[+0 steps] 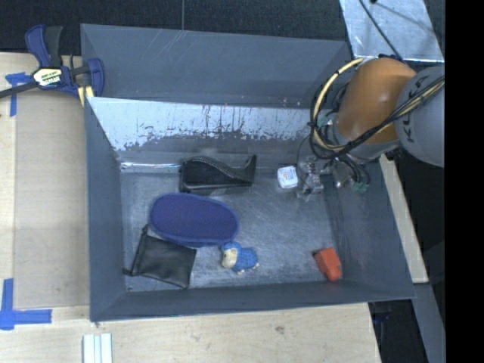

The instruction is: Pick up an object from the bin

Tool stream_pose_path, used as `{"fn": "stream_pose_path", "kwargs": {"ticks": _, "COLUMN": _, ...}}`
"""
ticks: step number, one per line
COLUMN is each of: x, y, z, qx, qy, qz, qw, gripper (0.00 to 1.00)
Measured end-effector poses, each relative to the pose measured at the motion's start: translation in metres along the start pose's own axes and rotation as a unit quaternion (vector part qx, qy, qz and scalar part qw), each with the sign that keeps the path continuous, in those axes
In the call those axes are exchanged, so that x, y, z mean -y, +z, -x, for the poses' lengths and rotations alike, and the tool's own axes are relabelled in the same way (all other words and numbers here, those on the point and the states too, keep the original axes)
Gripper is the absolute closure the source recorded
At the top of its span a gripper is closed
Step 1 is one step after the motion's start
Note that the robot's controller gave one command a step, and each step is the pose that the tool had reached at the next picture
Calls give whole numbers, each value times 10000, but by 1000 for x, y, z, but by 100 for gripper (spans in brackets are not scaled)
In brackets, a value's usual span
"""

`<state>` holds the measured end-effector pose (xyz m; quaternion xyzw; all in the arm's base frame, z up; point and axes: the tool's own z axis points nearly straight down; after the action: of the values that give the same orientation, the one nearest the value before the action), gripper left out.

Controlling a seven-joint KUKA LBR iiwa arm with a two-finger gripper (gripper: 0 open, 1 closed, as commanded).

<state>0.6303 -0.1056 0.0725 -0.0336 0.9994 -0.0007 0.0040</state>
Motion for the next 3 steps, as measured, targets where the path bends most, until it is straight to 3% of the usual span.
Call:
{"fn": "stream_pose_path", "kwargs": {"ticks": 1, "x": 0, "y": 2, "z": -1, "qx": -18, "qy": -1, "qz": 3, "qw": 10000, "gripper": 0}}
{"fn": "stream_pose_path", "kwargs": {"ticks": 2, "x": -27, "y": 1, "z": 0, "qx": -29, "qy": 113, "qz": 8, "qw": 9999, "gripper": 0}}
{"fn": "stream_pose_path", "kwargs": {"ticks": 3, "x": -25, "y": 0, "z": 1, "qx": -8, "qy": 118, "qz": 0, "qw": 9999, "gripper": 100}}
